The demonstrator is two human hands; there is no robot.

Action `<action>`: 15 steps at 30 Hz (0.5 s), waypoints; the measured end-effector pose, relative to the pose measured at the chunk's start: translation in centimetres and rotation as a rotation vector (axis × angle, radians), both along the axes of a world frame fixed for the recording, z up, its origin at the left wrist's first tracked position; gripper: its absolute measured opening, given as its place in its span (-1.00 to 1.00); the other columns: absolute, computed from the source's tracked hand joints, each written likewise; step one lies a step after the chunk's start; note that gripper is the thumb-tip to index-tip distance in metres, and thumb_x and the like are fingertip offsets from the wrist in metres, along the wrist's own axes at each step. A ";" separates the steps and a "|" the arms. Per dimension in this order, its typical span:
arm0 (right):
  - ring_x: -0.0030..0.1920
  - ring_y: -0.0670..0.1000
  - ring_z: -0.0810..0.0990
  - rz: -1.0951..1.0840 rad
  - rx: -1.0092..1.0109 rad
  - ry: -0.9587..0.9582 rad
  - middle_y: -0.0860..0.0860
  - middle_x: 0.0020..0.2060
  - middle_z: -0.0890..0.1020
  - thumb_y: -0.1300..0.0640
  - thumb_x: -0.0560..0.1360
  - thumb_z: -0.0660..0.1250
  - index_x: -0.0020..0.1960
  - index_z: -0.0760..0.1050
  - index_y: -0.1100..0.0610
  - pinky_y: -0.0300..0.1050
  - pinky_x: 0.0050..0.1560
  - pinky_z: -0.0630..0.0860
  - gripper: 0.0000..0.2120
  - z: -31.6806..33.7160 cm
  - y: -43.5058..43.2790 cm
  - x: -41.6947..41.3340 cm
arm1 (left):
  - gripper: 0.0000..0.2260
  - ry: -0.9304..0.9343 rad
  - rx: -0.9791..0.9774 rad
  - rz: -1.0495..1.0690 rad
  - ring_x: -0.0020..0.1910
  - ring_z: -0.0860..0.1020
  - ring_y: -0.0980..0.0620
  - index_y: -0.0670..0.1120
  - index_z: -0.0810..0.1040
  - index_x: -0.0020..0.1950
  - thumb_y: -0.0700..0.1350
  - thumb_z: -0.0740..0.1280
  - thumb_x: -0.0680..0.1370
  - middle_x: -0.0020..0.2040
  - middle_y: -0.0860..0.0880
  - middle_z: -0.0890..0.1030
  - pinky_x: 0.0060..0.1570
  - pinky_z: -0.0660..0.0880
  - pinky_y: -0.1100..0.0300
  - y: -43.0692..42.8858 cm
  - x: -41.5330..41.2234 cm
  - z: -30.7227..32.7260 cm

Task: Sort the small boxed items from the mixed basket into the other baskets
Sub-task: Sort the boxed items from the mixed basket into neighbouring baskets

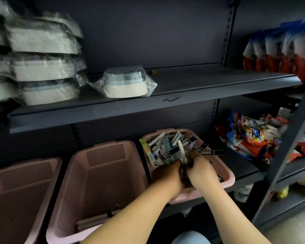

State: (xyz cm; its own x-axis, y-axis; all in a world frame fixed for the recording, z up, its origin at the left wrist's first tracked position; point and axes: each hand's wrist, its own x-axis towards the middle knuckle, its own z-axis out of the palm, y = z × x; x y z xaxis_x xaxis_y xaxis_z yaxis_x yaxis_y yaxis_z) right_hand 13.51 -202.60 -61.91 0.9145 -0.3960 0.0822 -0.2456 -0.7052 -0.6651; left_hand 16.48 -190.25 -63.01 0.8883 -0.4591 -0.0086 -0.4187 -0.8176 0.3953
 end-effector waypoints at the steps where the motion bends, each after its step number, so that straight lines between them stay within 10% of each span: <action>1: -0.31 -0.05 0.57 -0.002 0.021 -0.026 -0.07 -0.23 0.63 0.14 0.57 0.26 0.30 0.44 -0.06 -0.16 -0.32 0.44 -0.68 0.1 -0.1 0.0 | -0.71 0.004 -0.018 0.014 0.01 0.59 -0.14 0.18 0.37 0.24 0.14 0.36 0.57 0.02 0.00 0.60 -0.01 0.53 0.01 -0.1 -0.1 0.1; 15: -0.17 -0.06 0.64 0.057 0.232 -0.213 -0.13 -0.20 0.66 0.24 0.54 0.33 0.04 0.52 -0.12 -0.16 -0.26 0.56 -0.75 1.5 0.4 -1.0 | -0.80 -0.055 -0.323 0.058 -0.03 0.63 0.11 0.14 0.67 0.19 -0.03 0.43 0.58 0.05 0.14 0.70 -0.01 0.61 0.12 5.2 1.6 2.9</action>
State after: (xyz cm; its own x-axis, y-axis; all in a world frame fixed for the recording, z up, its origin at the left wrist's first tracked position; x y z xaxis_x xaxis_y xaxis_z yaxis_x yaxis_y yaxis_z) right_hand 12.50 -202.22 -60.44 0.9076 -0.3755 0.1875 -0.0482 -0.5371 -0.8422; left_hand 18.07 -185.05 -60.14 0.9083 -0.3787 0.1780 -0.4029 -0.6771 0.6158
